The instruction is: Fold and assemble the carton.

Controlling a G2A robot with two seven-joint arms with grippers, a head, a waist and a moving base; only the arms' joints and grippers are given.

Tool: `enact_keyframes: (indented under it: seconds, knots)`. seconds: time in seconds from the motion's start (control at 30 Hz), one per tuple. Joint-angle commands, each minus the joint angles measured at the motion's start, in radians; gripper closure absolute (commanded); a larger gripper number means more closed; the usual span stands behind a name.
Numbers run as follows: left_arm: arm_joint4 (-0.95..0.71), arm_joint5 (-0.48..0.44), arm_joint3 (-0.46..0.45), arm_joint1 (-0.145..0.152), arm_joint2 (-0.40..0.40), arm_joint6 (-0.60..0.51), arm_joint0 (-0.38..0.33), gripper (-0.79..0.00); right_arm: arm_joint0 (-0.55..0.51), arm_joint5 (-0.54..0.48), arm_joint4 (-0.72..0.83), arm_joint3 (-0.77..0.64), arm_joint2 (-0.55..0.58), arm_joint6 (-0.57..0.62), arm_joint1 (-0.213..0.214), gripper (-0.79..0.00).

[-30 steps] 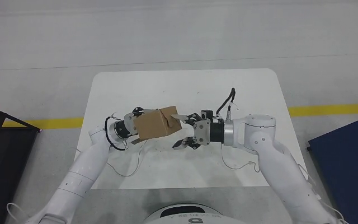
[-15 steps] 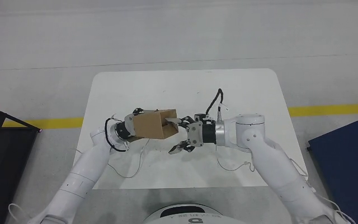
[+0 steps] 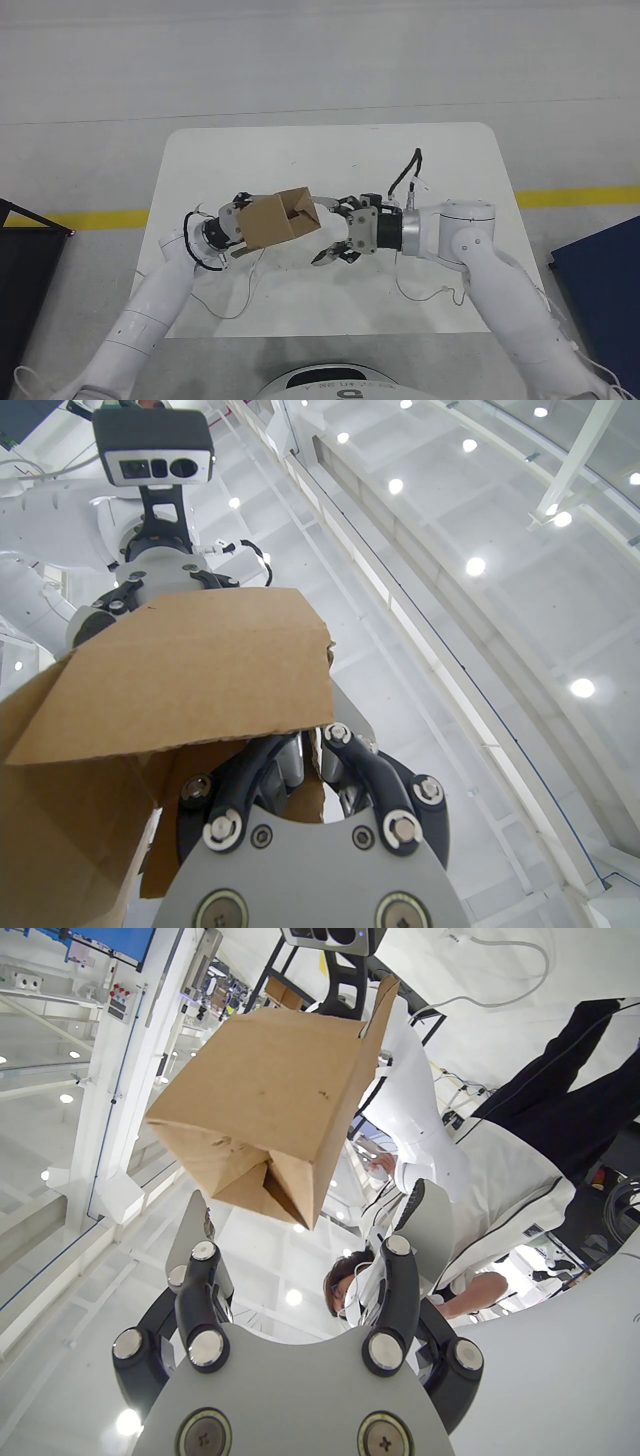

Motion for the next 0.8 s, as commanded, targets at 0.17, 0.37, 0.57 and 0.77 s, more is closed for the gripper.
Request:
enact_keyframes:
  seconds: [0.17,0.37,0.57,0.77]
  knots:
    - [-0.025,0.004,-0.001,-0.002,-0.001,0.009,-0.001,0.0,-0.055,-0.012,0.003,-0.044,0.072,0.041,0.011,-0.785]
    - [-0.025,0.004,-0.001,-0.002,-0.001,0.009,-0.001,0.0,-0.055,-0.012,0.003,-0.044,0.072,0.041,0.011,-0.785]
    - [-0.087,-0.054,-0.031,-0.016,0.007,0.043,-0.001,0.0,-0.056,-0.007,-0.074,-0.064,0.119,0.032,0.021,-0.785]
    - [-0.236,-0.159,-0.057,-0.064,0.073,-0.096,-0.091,0.0,-0.094,0.02,-0.219,-0.104,0.303,0.149,0.057,-0.785]
